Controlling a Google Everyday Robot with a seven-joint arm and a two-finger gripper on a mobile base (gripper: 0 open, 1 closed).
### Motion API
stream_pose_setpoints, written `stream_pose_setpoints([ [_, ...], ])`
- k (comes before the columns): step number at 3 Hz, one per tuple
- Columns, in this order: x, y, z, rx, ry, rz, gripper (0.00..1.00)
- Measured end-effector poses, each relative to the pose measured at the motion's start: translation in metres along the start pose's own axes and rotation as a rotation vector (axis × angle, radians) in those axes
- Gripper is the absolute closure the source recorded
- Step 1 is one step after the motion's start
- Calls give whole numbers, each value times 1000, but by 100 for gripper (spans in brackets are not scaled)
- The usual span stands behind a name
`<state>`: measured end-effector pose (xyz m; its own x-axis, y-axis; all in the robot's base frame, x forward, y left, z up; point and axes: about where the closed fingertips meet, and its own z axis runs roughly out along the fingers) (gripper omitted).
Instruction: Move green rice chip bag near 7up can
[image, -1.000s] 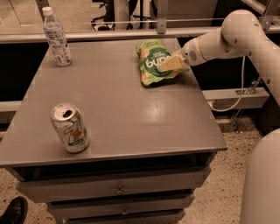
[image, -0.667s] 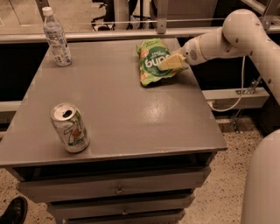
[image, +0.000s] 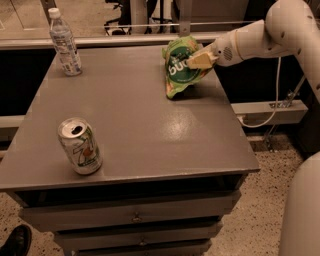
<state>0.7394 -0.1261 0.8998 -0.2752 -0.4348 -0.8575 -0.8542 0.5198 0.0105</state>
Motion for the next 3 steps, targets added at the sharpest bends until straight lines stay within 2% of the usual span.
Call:
stream_pose_setpoints([
  [1,-17,49,-17,-204,3,-39,100],
  [2,-15,92,-30,-368,31,-72,100],
  [3,-10,152,-53,-524,49,-121,100],
])
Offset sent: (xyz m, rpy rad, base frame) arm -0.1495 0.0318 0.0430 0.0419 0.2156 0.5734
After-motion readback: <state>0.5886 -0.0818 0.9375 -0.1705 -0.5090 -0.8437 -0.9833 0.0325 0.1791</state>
